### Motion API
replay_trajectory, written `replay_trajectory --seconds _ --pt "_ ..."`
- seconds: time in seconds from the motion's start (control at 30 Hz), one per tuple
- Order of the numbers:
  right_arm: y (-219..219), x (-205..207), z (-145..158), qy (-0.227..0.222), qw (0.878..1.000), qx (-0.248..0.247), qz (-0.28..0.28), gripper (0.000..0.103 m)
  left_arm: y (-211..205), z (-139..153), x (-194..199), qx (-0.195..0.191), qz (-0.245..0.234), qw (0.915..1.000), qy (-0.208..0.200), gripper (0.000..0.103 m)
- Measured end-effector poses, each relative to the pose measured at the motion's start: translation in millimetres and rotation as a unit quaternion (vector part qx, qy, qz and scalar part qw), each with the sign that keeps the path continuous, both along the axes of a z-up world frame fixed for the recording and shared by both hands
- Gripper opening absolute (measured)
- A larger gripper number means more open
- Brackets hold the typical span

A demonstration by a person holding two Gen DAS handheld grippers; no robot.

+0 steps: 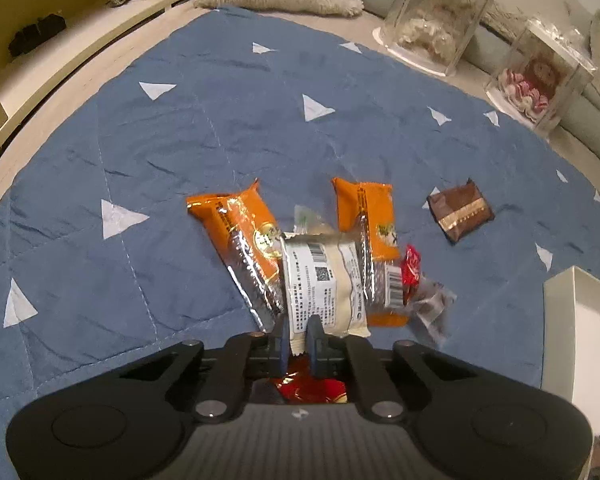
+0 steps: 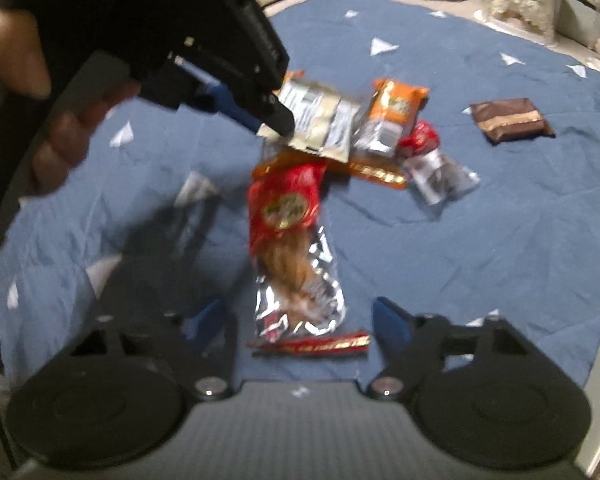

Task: Organize snacks
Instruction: 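Grasp white packet with left tool while right tool grasps red twisted-bread packet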

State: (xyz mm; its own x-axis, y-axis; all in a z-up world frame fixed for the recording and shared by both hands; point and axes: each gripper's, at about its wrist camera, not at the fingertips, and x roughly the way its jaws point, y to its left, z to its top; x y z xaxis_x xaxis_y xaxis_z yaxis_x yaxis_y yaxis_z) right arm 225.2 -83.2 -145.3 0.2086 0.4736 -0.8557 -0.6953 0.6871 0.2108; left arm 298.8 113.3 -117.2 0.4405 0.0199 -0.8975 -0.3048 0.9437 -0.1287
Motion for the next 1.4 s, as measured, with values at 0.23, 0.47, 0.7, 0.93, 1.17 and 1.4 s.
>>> replay_trajectory --seconds 0.23,0.47,0.7,0.93,1.17,1.4 --pt "-8.6 -14.4 11.5 -0.012 0.999 -0.022 0.021 0.067 -4.7 11.7 -15.1 0.006 -0.039 0.9992 -0.007 0.005" --pt "-39.7 -28.9 19.9 0.013 0.999 -0.048 -0.001 0.065 1.6 11.7 -47.5 0.021 -0.089 0.9957 0.014 0.005" --pt "-58.6 -41.6 21.4 0.044 0.996 -0.077 -0.023 0.064 23.4 5.1 -81.1 0.053 -0.115 0.9909 0.045 0.005" --pt "-76.0 -43.8 22.1 0.065 0.994 -0.074 -0.044 0.065 50.1 8.3 -84.8 0.05 -0.064 0.9959 0.039 0.019" --pt "-76.7 -34.7 27.3 0.061 0.996 -0.048 -0.047 0.091 29.8 7.3 -68.2 0.038 -0.05 0.9976 0.029 0.081" --pt "-59.6 -27.7 24.4 0.029 0.997 -0.071 -0.033 0.091 13.5 -11.2 -51.0 0.063 -0.011 0.9964 0.055 0.082"
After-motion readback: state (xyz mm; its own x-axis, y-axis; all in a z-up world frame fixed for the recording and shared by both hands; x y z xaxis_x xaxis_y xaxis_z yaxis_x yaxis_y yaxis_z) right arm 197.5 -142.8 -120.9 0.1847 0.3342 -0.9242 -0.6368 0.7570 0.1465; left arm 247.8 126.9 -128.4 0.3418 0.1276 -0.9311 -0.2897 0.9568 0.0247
